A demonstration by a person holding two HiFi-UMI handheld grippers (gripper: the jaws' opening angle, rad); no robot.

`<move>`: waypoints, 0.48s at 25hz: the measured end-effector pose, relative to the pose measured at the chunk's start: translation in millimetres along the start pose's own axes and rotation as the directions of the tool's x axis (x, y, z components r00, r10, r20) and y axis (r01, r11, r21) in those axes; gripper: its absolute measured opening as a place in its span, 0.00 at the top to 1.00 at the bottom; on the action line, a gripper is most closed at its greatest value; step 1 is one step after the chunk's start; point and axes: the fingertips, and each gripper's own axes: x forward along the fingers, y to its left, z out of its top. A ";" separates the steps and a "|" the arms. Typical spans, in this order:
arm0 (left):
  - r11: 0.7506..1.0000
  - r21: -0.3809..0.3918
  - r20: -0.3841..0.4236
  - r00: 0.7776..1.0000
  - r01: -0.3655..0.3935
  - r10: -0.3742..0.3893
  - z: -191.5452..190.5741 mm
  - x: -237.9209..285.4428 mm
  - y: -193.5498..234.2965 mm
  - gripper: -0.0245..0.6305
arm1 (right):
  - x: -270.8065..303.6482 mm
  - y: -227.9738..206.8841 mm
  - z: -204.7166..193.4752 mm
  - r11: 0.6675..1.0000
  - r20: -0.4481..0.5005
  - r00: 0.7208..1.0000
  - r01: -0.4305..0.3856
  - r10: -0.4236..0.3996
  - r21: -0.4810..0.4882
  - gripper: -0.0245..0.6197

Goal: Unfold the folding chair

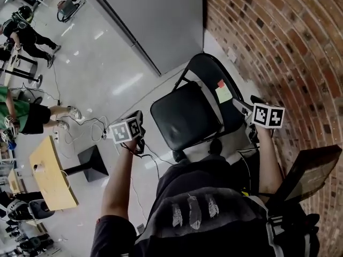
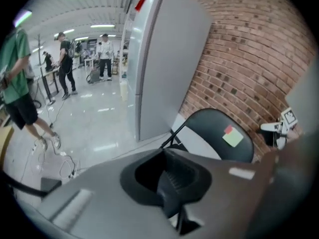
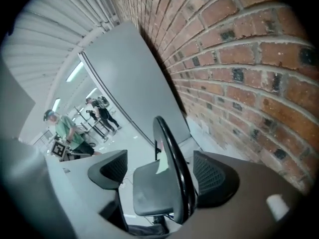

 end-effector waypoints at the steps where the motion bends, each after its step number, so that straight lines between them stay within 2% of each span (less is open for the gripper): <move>1: 0.999 0.046 0.024 1.000 0.008 -0.009 9.0 -4.2 -15.6 0.96 | 0.2 9.1 4.3 0.999 0.012 0.999 -0.041 0.041 -0.016 0.35; 2: 0.996 0.093 0.051 0.999 0.006 -0.011 18.3 -7.8 -29.2 0.96 | 0.2 16.5 8.0 0.997 0.019 0.997 -0.071 0.071 -0.034 0.47; 3: 0.992 0.129 0.080 0.997 -0.004 -0.006 27.8 -11.1 -39.9 0.96 | 0.5 21.3 11.0 0.995 0.019 0.996 -0.084 0.085 -0.054 0.63; 5: 0.990 0.138 0.124 0.992 -0.010 -0.007 43.3 -16.9 -57.4 0.96 | 3.2 24.9 14.2 0.991 -0.008 0.998 -0.067 0.067 -0.114 0.89; 6: 0.993 0.122 0.136 0.991 -0.004 -0.013 47.7 -19.2 -65.0 0.96 | 5.1 26.0 14.5 0.986 -0.031 0.998 -0.054 0.050 -0.157 0.96; 8: 0.995 0.095 0.146 0.989 0.000 -0.014 49.7 -22.7 -76.5 0.96 | 7.1 30.3 15.9 0.969 -0.061 0.997 -0.058 0.045 -0.241 0.96; 12: 0.993 0.105 0.160 0.987 -0.053 0.036 44.6 -35.2 -89.0 0.96 | 6.6 41.2 25.8 0.946 -0.078 0.991 -0.123 0.105 -0.301 0.96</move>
